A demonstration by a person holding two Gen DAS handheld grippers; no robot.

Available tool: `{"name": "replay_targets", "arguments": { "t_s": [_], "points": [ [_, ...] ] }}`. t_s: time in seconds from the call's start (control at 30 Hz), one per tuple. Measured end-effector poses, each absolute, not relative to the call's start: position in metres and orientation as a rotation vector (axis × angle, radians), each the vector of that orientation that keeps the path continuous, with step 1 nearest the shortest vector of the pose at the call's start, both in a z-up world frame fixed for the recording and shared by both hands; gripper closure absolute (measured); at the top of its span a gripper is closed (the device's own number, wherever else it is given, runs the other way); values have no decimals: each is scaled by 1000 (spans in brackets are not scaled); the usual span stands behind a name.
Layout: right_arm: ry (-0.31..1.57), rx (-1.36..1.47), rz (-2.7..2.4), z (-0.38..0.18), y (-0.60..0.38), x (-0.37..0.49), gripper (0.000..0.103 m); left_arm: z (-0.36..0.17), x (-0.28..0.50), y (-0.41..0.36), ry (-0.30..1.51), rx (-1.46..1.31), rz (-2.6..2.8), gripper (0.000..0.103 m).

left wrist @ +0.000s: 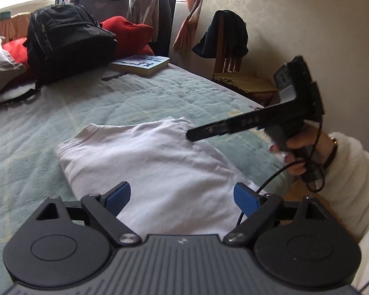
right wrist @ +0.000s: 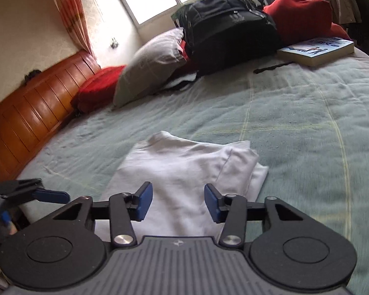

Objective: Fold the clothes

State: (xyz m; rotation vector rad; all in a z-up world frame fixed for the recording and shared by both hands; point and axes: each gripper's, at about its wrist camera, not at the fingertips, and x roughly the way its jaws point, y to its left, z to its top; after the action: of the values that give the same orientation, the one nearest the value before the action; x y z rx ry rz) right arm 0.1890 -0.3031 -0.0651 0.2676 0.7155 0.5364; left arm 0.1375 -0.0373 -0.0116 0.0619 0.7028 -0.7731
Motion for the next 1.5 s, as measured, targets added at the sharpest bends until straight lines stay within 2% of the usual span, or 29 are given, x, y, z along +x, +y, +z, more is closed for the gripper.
{"name": "replay_targets", "arguments": {
  "t_s": [0.1, 0.17, 0.27, 0.47, 0.67, 0.77, 0.87, 0.97, 1.03, 1.2, 1.33, 1.5],
  "points": [
    [786, 244, 494, -85, -303, 215, 59, -32, 166, -43, 770, 13, -751, 12],
    [822, 262, 479, -97, -309, 224, 80, -51, 182, -43, 849, -3, -709, 13],
    [835, 300, 476, -100, -318, 220, 82, -54, 193, -42, 856, -6, -699, 13],
    [815, 272, 478, -93, -313, 202, 70, -39, 213, -41, 809, 10, -687, 12],
    [810, 298, 478, -87, -315, 202, 67, -35, 239, -40, 798, 0, -666, 13],
    [793, 288, 505, -76, -311, 197, 58, -33, 252, -40, 793, -5, -656, 13],
    [766, 277, 561, -64, -303, 191, 54, -27, 274, -50, 788, -5, -661, 13],
    [772, 256, 586, -62, -295, 188, 54, -41, 297, -66, 799, 18, -646, 12],
    [787, 255, 576, -65, -295, 186, 54, -59, 309, -73, 869, 35, -586, 15],
    [790, 264, 565, -62, -303, 173, 53, -43, 283, -65, 819, 49, -574, 13],
    [775, 267, 643, -54, -291, 159, 48, -15, 251, -56, 775, 98, -519, 12],
    [810, 213, 686, -61, -265, 144, 47, -9, 212, -56, 815, 161, -448, 11]
  ]
}}
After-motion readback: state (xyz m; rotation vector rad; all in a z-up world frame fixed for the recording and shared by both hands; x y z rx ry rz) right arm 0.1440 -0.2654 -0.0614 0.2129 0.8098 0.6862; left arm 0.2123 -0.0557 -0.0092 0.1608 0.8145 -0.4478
